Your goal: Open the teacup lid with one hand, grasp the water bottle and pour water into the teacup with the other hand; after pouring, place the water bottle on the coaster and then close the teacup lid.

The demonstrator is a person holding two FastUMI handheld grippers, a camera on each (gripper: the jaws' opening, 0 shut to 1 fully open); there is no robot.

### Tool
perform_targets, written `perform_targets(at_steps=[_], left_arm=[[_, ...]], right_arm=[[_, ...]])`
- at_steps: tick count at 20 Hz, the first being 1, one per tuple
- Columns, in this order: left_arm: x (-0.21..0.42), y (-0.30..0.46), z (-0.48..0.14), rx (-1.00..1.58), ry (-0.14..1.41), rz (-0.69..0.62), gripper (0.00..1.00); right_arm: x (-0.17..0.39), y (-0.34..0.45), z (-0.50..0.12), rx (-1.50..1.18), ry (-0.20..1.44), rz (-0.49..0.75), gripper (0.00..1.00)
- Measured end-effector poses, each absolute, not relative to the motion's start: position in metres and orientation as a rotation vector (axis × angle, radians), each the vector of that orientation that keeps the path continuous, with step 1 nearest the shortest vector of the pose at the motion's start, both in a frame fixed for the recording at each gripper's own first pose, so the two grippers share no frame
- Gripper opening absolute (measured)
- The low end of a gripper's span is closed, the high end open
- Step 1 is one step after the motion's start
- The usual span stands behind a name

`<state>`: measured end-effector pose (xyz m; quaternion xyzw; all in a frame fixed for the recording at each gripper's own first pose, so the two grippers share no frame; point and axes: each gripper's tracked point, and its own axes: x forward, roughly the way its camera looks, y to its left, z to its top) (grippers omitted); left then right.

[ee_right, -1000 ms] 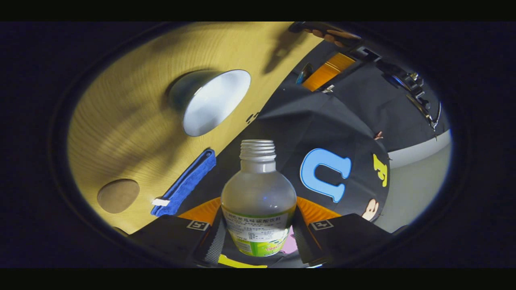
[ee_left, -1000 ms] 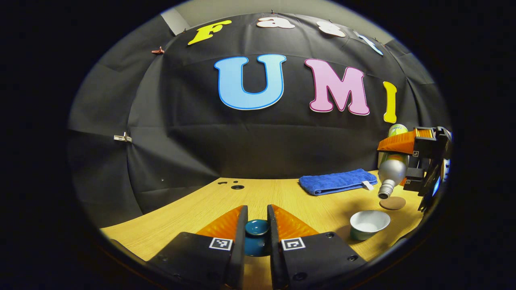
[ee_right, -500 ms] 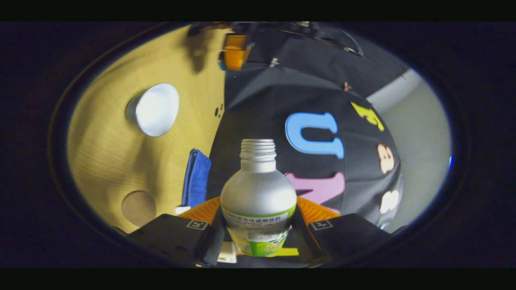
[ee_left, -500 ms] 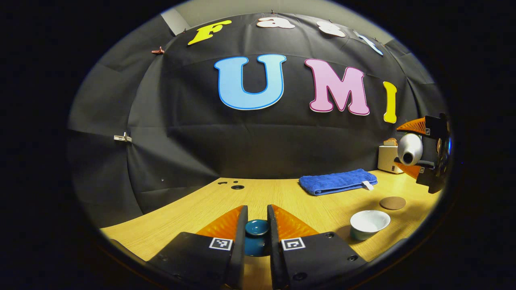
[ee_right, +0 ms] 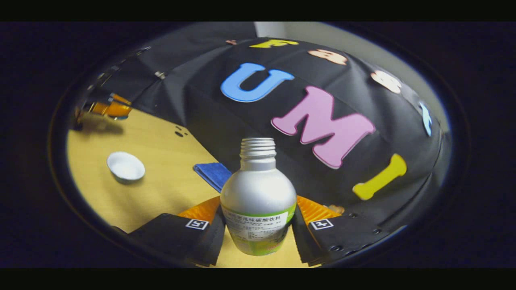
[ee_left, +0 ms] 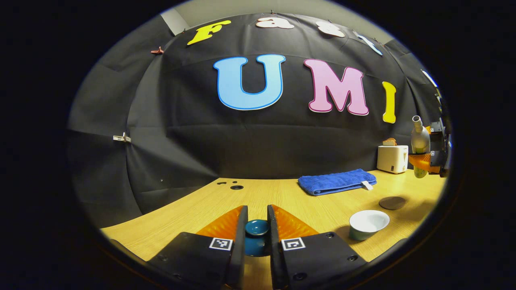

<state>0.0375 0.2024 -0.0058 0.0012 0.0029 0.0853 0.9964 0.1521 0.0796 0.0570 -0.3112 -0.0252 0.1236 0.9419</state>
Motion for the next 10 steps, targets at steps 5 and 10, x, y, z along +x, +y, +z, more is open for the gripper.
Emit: perform_targets(at_steps=[5, 10], left_arm=[[0.038, 0.203, -0.007, 0.003, 0.005, 0.17, 0.3], [0.037, 0.202, -0.006, 0.004, 0.004, 0.17, 0.3]], right_arm=[[0.167, 0.097, 0.026, -0.242, 0.072, 0.38, 0.76], [0.193, 0.097, -0.002, -0.07, 0.089, 0.394, 0.76]])
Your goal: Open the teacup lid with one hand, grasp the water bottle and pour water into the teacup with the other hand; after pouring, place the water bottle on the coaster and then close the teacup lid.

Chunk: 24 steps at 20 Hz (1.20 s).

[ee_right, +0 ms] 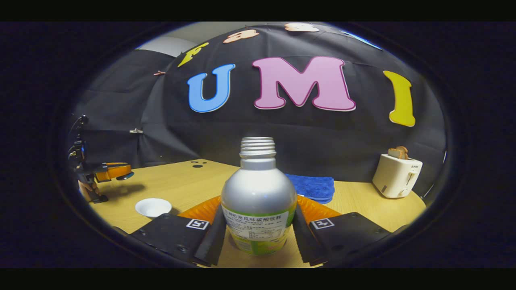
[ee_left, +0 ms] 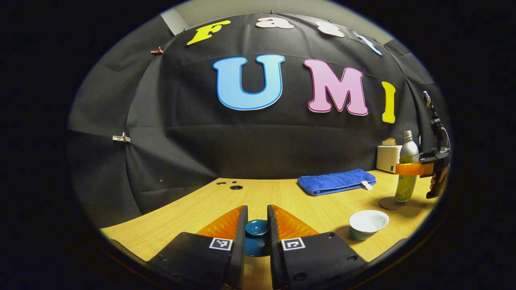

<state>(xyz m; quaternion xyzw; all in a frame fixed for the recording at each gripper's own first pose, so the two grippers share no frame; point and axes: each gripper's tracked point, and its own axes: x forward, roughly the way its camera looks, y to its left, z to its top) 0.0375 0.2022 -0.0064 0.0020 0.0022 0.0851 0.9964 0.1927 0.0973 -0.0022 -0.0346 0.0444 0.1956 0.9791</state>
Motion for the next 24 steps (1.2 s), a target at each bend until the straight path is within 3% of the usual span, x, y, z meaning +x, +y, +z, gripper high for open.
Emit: perform_targets(at_steps=[13, 18, 20, 24], left_arm=[[0.038, 0.203, -0.006, 0.004, 0.005, 0.17, 0.3], [0.038, 0.202, -0.006, 0.003, 0.005, 0.168, 0.3], [0.038, 0.202, -0.006, 0.003, 0.005, 0.168, 0.3], [0.038, 0.202, -0.006, 0.003, 0.005, 0.168, 0.3]], right_arm=[[0.207, 0.103, -0.009, 0.026, 0.046, 0.352, 0.77], [0.204, 0.099, 0.0, 0.072, 0.036, 0.351, 0.85], [0.198, 0.093, 0.005, 0.061, 0.026, 0.339, 0.98], [0.179, 0.091, 0.012, 0.063, 0.021, 0.345, 0.99]])
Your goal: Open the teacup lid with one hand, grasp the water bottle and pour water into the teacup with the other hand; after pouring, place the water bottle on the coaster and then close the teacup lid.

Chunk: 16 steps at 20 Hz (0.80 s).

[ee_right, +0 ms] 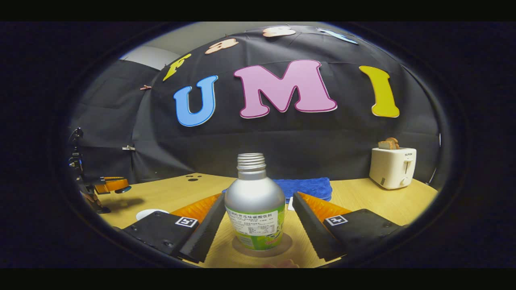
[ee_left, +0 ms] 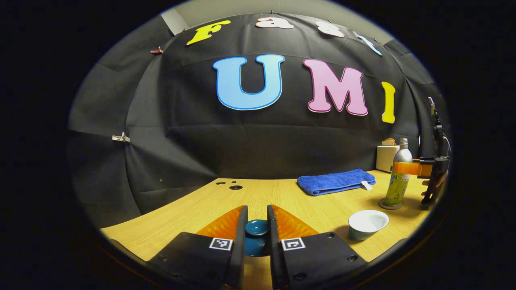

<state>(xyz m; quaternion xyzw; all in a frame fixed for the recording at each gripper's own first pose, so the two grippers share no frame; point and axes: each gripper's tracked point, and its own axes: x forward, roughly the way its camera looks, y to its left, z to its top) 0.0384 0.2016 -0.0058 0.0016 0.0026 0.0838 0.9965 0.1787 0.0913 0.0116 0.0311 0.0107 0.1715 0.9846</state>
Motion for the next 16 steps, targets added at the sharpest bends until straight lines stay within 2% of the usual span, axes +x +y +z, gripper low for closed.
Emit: perform_targets(at_steps=[3, 7, 12, 16], left_arm=[[0.038, 0.202, -0.006, 0.003, 0.005, 0.168, 0.3], [0.038, 0.197, -0.007, 0.002, 0.006, 0.156, 0.3], [0.037, 0.169, -0.005, 0.002, 0.004, 0.085, 0.3], [0.042, 0.118, -0.003, 0.004, 0.0, -0.006, 0.3]], right_arm=[[0.157, 0.094, 0.01, 0.034, 0.02, 0.374, 0.99], [0.128, 0.077, 0.01, -0.054, -0.012, 0.349, 0.99], [0.089, 0.058, 0.027, -0.102, -0.095, 0.321, 0.97], [0.073, 0.059, 0.013, -0.072, -0.066, 0.321, 0.98]])
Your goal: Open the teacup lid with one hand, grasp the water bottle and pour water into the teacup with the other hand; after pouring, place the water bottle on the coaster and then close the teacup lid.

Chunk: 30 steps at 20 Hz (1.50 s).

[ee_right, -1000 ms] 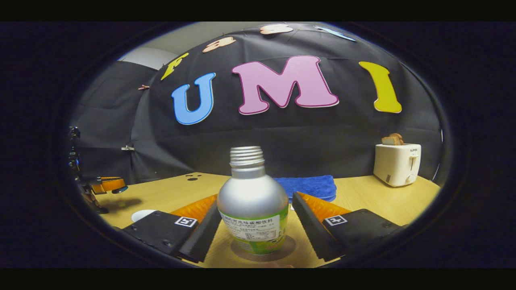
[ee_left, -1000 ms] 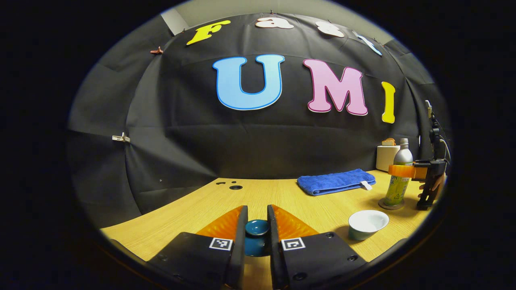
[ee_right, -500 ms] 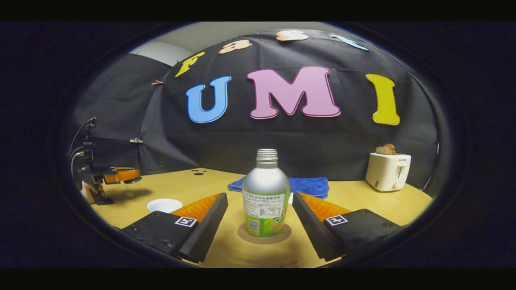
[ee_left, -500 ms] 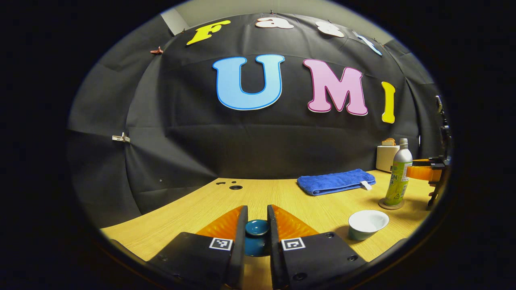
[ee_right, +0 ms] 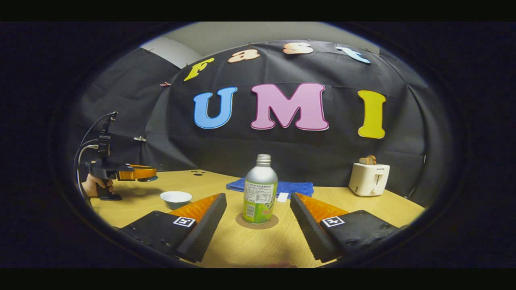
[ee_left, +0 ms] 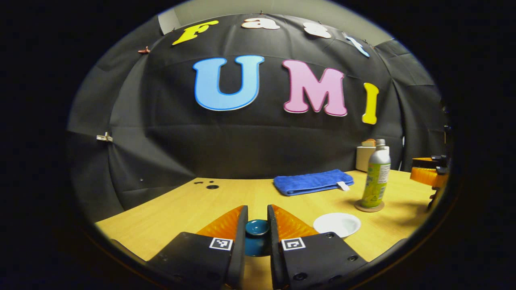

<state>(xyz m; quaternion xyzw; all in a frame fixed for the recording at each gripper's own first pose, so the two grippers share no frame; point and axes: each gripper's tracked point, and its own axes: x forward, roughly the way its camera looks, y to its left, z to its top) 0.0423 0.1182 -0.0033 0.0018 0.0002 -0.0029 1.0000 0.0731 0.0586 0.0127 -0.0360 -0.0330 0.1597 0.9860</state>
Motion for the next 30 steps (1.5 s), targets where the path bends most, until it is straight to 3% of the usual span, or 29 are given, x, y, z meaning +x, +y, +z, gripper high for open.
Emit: perform_targets(at_steps=[8, 17, 30], left_arm=[[0.059, 0.015, -0.001, 0.006, -0.002, -0.182, 0.3], [0.064, 0.016, -0.004, 0.007, 0.014, -0.155, 0.3], [0.082, 0.008, -0.028, 0.047, 0.174, -0.173, 0.3]], right_arm=[[0.069, 0.05, -0.007, 0.004, 0.007, 0.295, 0.98], [0.071, 0.046, -0.006, 0.0, 0.001, 0.259, 0.97], [0.073, 0.046, -0.007, 0.001, -0.001, 0.255, 0.98]])
